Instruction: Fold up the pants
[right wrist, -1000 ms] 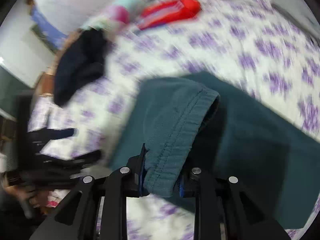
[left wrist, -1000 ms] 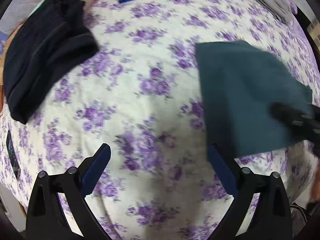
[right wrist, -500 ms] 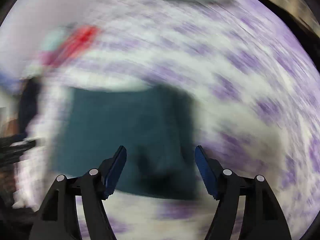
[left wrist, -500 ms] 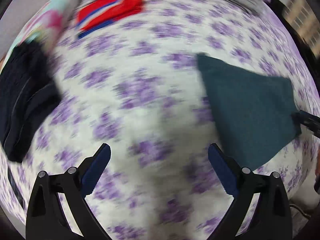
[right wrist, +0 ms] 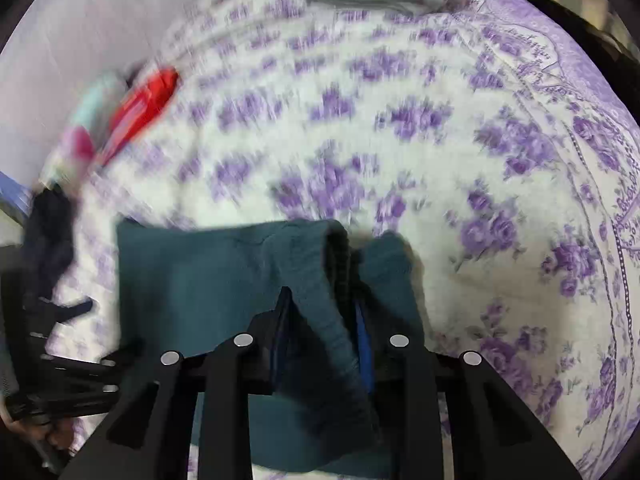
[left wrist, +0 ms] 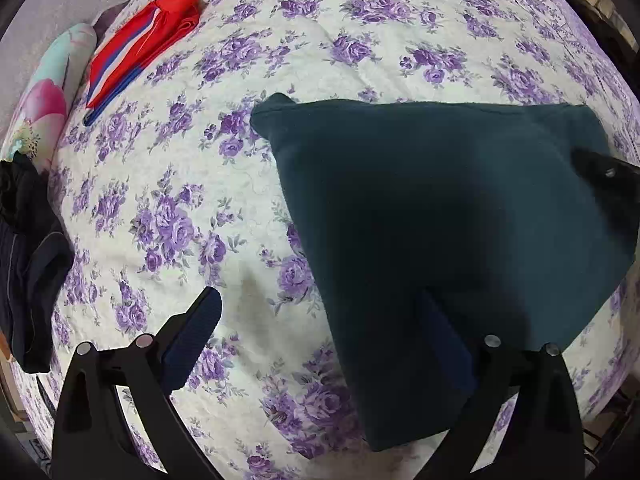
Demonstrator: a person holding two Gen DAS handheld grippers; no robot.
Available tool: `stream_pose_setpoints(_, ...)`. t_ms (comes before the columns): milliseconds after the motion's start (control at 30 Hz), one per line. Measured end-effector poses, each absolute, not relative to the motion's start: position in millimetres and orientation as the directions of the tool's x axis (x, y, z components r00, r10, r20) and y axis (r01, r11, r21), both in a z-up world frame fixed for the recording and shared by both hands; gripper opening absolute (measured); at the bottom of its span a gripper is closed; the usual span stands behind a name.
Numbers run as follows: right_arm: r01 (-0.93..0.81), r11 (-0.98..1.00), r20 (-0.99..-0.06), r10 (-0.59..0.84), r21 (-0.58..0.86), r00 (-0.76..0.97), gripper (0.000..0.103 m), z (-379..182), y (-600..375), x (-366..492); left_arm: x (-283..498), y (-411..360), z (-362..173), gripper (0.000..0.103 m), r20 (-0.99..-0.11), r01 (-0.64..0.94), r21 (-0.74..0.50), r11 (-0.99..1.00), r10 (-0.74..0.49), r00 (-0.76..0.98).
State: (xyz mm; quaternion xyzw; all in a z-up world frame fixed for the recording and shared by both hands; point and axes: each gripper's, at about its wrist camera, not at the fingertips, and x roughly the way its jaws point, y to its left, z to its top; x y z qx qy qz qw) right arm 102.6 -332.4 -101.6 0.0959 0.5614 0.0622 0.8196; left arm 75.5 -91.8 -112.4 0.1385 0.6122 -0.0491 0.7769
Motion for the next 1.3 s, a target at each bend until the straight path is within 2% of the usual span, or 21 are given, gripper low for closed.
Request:
stream_pose_setpoints(67, -0.009, 0.974, -0.909, 0.215, 0.227, 0.357, 0.028, -102, -333, 102, 76, -89, -114, 0.096, -0.968, 0.241, 0.140, 0.960, 0.081, 0.238)
stream_pose_setpoints(167, -0.025, 0.968, -0.895, 0.239, 0.248, 0.377, 0.015, -86, -341, 97, 77, -84, -114, 0.096, -0.974, 0.225, 0.112, 0.968, 0.061, 0.219)
stream_pose_setpoints(367, -0.017, 0.956, -0.832, 0.262, 0.291, 0.489, 0.014, -35, -357, 67, 74, -75, -84, 0.095, -0.960, 0.226, 0.053, 0.973, -0.013, 0.279)
stream_pose_setpoints(433, 0.019, 0.965, -0.860, 0.222, 0.260, 0.459, 0.024, -54, -367, 72, 78, -81, -88, 0.096, -0.963, 0.239, 0.061, 0.969, -0.005, 0.269)
stream_pose_setpoints(467, 0.030, 0.968, -0.876, 0.211, 0.248, 0.433, 0.048, -68, -369, 75, 81, -86, -96, 0.096, -0.966, 0.250, 0.091, 0.964, 0.025, 0.256)
stream_pose_setpoints(500, 0.042, 0.972, -0.897, 0.196, 0.232, 0.397, 0.060, -84, -369, 78, 83, -91, -109, 0.096, -0.969, 0.265, 0.126, 0.956, 0.060, 0.242)
stream_pose_setpoints(533, 0.074, 0.980, -0.926, 0.147, 0.184, 0.347, 0.061, -101, -370, 81, 82, -95, -116, 0.097, -0.968, 0.274, 0.150, 0.950, 0.084, 0.237)
stream_pose_setpoints(567, 0.085, 0.977, -0.926, 0.158, 0.198, 0.342, 0.063, -104, -371, 81, 81, -95, -121, 0.097, -0.966, 0.279, 0.164, 0.946, 0.097, 0.240)
stream_pose_setpoints(633, 0.113, 0.959, -0.901, 0.198, 0.259, 0.386, 0.073, -94, -376, 75, 81, -91, -114, 0.097, -0.965, 0.274, 0.136, 0.952, 0.066, 0.252)
stream_pose_setpoints(667, 0.120, 0.952, -0.892, 0.213, 0.281, 0.398, 0.082, -91, -379, 72, 82, -87, -111, 0.097, -0.968, 0.274, 0.118, 0.955, 0.049, 0.247)
stream_pose_setpoints(767, 0.151, 0.938, -0.883, 0.227, 0.311, 0.411, 0.082, -92, -390, 70, 88, -80, -103, 0.095, -0.969, 0.263, 0.091, 0.961, 0.024, 0.247)
stream_pose_setpoints(933, 0.110, 0.928, -0.883, 0.297, 0.357, 0.363, 0.081, -105, -376, 83, 108, -77, -99, 0.094, -0.982, 0.284, -0.045, 0.958, -0.095, 0.165)
stream_pose_setpoints(1000, 0.075, 0.949, -0.906, 0.267, 0.307, 0.328, 0.080, -116, -363, 87, 115, -81, -106, 0.076, -0.988, 0.320, -0.061, 0.945, -0.104, 0.118)
stream_pose_setpoints(1100, 0.009, 0.971, -0.908, 0.220, 0.239, 0.355, 0.073, -119, -356, 86, 123, -82, -113, 0.058, -0.990, 0.302, -0.124, 0.945, -0.140, 0.033)
stream_pose_setpoints(1133, 0.006, 0.969, -0.905, 0.228, 0.246, 0.361, 0.071, -119, -358, 86, 126, -82, -113, 0.056, -0.987, 0.295, -0.146, 0.944, -0.158, 0.018)
stream_pose_setpoints(1200, -0.003, 0.960, -0.891, 0.261, 0.280, 0.372, 0.063, -119, -367, 83, 132, -86, -111, 0.043, -0.984, 0.303, -0.171, 0.937, -0.181, 0.003)
stream_pose_setpoints(1300, 0.002, 0.945, -0.879, 0.302, 0.326, 0.369, 0.060, -119, -379, 81, 143, -95, -116, 0.039, -0.986, 0.325, -0.168, 0.931, -0.166, -0.035)
